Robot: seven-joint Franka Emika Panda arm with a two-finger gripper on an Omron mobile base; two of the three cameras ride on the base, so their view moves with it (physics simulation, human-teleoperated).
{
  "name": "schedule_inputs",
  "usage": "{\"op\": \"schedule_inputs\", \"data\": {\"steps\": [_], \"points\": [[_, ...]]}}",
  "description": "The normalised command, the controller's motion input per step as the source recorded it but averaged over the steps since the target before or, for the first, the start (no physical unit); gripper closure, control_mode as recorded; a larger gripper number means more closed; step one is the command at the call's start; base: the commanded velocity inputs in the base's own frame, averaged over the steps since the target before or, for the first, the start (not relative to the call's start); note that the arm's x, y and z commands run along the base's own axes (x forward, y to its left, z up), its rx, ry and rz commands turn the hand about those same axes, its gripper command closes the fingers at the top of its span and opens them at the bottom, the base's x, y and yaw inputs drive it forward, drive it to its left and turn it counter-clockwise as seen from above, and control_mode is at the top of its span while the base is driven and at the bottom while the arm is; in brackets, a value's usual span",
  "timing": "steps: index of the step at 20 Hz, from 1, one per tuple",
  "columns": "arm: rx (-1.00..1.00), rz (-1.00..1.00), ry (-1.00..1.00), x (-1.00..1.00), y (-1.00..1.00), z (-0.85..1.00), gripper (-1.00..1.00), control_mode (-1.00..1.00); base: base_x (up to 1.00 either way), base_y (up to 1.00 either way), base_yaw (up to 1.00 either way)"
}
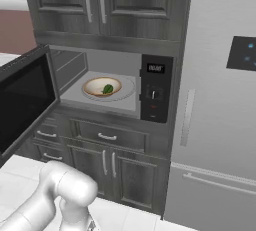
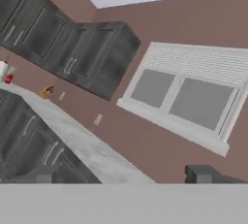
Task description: Pick the avocado from the sink and place it in the bowl. Then pick the bowl and place it in the microwave. Then close the microwave door and press the start button.
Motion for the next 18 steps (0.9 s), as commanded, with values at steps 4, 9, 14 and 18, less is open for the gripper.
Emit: {"op": "schedule_inputs", "data": {"steps": [4,9,14,18], "points": [[-0.62,-0.61,0.00,-0.38,0.00,-0.38,-1.00,-1.00,0.00,0.00,0.00],[-0.63,-0.69,0.11,-0.02,0.00,-0.38,-1.00,-1.00,0.00,0.00,0.00],[-0.58,-0.76,0.19,0.10,0.00,-0.39,-1.00,-1.00,0.00,0.00,0.00],[-0.50,-0.80,0.19,0.19,0.00,-0.29,-1.00,-1.00,0.00,0.00,0.00]]}}
